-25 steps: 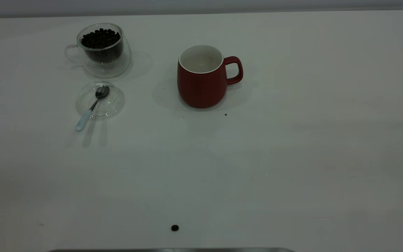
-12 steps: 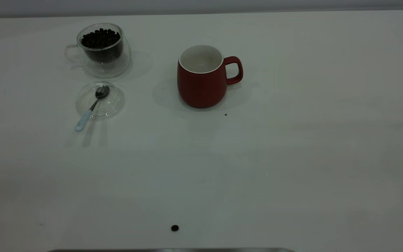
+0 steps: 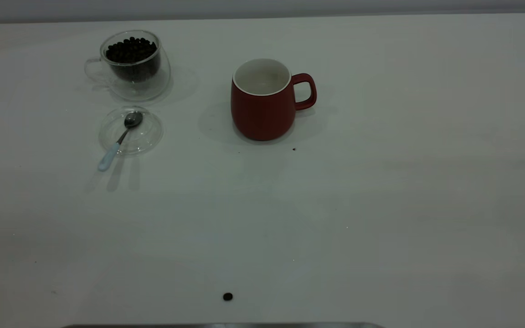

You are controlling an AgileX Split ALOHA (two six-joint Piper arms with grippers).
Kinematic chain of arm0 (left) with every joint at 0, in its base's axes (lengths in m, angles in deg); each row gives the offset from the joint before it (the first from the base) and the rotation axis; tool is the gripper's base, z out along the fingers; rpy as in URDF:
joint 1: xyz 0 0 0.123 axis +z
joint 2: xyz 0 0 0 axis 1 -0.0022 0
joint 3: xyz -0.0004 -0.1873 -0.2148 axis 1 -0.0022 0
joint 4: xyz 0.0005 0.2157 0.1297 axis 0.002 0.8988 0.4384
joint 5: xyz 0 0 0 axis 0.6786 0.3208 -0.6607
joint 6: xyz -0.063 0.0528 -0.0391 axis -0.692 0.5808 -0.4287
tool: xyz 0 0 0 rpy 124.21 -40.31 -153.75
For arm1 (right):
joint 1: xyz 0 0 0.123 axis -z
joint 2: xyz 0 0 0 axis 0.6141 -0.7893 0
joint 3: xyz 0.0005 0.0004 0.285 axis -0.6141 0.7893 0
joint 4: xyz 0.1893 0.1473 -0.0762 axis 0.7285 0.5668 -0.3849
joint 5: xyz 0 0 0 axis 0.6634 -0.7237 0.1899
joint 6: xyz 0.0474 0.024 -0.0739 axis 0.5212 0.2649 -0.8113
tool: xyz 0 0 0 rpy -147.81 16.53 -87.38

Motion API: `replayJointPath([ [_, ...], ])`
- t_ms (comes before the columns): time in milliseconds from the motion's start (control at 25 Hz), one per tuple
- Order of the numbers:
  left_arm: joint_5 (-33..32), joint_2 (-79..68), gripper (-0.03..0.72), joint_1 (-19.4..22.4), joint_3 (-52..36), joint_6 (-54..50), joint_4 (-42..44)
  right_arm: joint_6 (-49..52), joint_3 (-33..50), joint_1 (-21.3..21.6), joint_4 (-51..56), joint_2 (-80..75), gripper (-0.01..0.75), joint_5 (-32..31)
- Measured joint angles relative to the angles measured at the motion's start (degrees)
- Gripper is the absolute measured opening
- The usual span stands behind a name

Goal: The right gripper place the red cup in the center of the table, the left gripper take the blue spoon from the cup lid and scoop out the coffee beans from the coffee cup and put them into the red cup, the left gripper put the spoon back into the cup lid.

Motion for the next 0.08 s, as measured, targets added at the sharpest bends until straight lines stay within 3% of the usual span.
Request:
replayJointPath([
  [80, 0.0, 0.0, 0.354, 0.0, 0.0, 0.0, 0.0, 0.0, 0.0, 0.0, 0.0, 0.0, 0.478, 0.0],
])
